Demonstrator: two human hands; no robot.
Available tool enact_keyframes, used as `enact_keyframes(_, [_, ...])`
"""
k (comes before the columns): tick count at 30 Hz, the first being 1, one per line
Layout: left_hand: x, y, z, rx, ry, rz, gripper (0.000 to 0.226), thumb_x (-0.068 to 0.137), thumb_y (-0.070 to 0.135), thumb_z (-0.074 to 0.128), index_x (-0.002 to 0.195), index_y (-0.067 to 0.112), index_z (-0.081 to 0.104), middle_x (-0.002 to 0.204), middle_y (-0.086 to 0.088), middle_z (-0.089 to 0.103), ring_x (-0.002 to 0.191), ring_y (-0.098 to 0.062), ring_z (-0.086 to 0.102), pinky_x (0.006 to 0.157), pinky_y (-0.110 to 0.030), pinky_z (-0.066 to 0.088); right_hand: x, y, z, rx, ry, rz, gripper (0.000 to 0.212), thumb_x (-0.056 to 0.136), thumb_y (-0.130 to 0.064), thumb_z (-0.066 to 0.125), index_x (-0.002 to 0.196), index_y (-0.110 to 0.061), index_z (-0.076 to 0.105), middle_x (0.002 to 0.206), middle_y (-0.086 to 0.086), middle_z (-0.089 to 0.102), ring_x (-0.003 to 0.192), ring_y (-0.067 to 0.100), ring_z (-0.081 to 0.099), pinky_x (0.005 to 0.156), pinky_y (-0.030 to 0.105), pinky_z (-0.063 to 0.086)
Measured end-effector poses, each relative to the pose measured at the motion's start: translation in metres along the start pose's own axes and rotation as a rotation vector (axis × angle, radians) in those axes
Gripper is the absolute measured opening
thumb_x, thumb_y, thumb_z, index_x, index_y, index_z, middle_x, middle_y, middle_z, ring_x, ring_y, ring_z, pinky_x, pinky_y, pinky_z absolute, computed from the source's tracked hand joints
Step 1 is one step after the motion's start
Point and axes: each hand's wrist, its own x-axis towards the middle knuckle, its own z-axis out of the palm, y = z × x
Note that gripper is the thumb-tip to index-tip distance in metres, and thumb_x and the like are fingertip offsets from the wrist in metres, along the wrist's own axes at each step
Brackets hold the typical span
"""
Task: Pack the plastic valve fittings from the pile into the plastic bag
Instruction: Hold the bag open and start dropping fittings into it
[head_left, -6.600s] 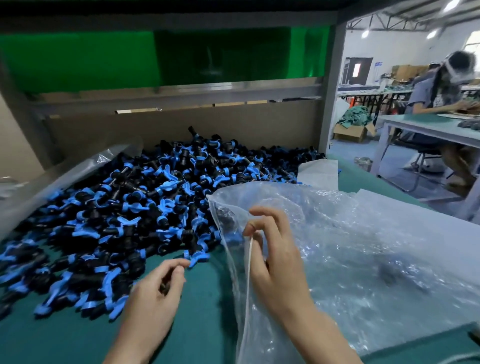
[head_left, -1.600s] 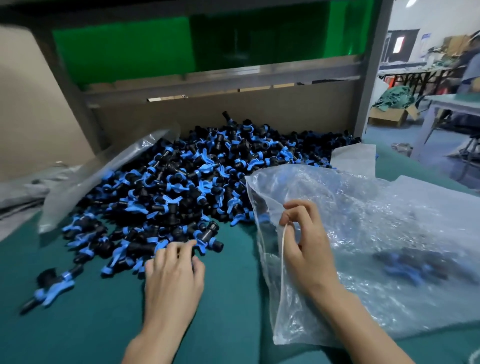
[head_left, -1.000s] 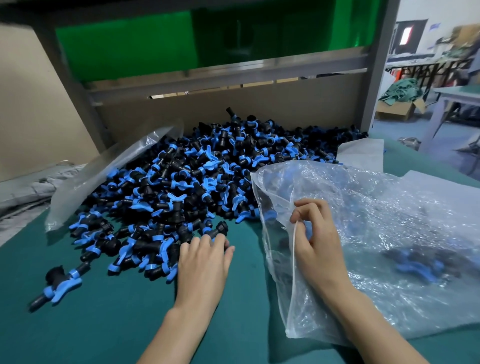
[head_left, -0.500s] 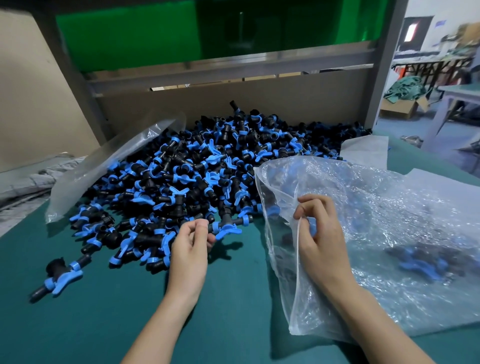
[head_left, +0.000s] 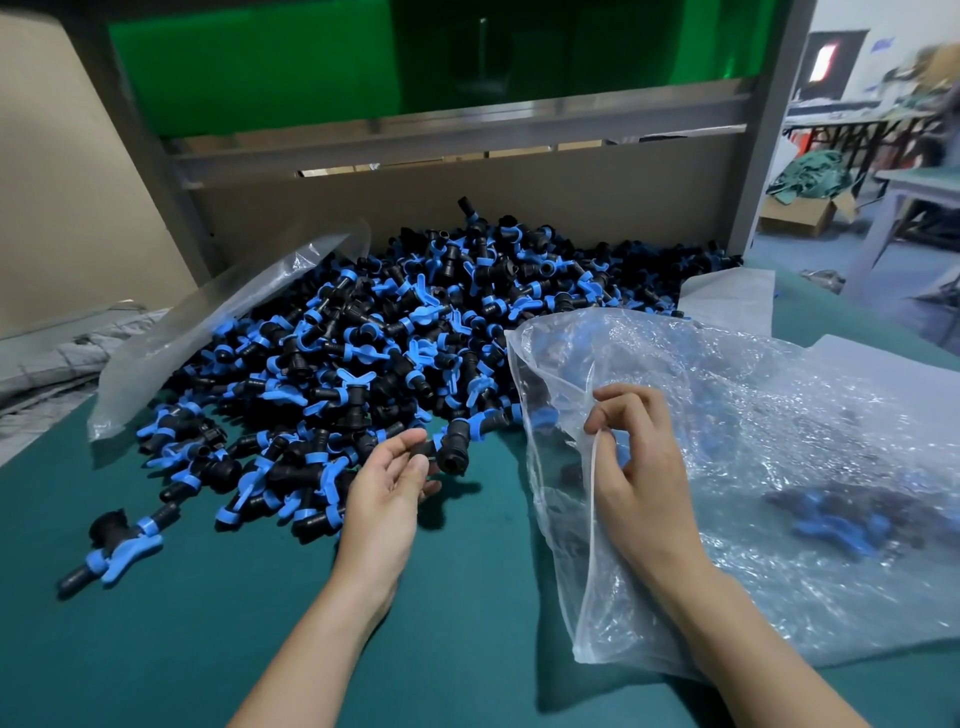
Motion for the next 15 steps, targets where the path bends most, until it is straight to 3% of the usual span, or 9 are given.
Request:
enact_keyframes(3, [-0.001, 0.001, -0.0011, -0.037, -0.012, -0.011, 0.027, 0.101, 0.004, 0.049, 0.112, 0.025, 0.063, 0.1, -0.001, 0.075, 0.086, -0.007, 0.067, 0.092, -0.034, 0.051, 0.0004, -0.0008, -0.0003, -0.004, 0.006, -0.001, 0.02, 0.083, -0.005, 0.044, 0.084, -0.025, 0.049, 0.106, -0.009, 0.048, 0.094, -0.002, 0.053, 0.067, 0.016, 0.042])
enact_keyframes(6, [-0.0017, 0.0028, 0.0015, -0.101, -0.033, -0.019, 0.027, 0.101, 0.002, 0.046, 0.112, 0.02, 0.062, 0.095, 0.001, 0.076, 0.085, -0.006, 0.068, 0.082, -0.026, 0.053, 0.0005, -0.0008, 0.0, -0.006, 0.005, 0.0, 0.02, 0.083, -0.005, 0.045, 0.084, -0.025, 0.049, 0.106, -0.009, 0.048, 0.094, -0.003, 0.053, 0.068, 0.015, 0.042])
enact_keyframes(9, [-0.0014, 0.0079, 0.0037, -0.346, -0.032, -0.121, 0.022, 0.102, -0.001, 0.043, 0.105, 0.009, 0.063, 0.092, -0.002, 0.074, 0.075, -0.006, 0.068, 0.07, -0.022, 0.057, 0.0002, -0.0005, -0.0001, -0.002, 0.006, -0.002, 0.02, 0.083, -0.005, 0.044, 0.084, -0.025, 0.05, 0.106, -0.009, 0.048, 0.094, -0.003, 0.053, 0.069, 0.013, 0.041])
enact_keyframes(12, [-0.0013, 0.0104, -0.0005, -0.616, -0.053, -0.275, 0.016, 0.102, 0.01, 0.046, 0.105, 0.004, 0.062, 0.087, -0.004, 0.073, 0.07, -0.009, 0.068, 0.067, -0.024, 0.057, 0.0, -0.0003, -0.0004, -0.003, 0.005, -0.001, 0.019, 0.083, -0.005, 0.044, 0.084, -0.023, 0.05, 0.106, -0.009, 0.048, 0.093, -0.002, 0.052, 0.066, 0.019, 0.043])
enact_keyframes(15, [-0.0001, 0.0092, -0.005, -0.722, -0.069, -0.367, 0.019, 0.101, 0.018, 0.048, 0.107, 0.004, 0.06, 0.086, -0.003, 0.072, 0.069, -0.009, 0.066, 0.066, -0.024, 0.056, 0.0002, -0.0004, 0.0001, -0.004, 0.004, -0.005, 0.018, 0.083, -0.006, 0.044, 0.084, -0.022, 0.05, 0.106, -0.008, 0.048, 0.094, -0.002, 0.052, 0.065, 0.021, 0.043])
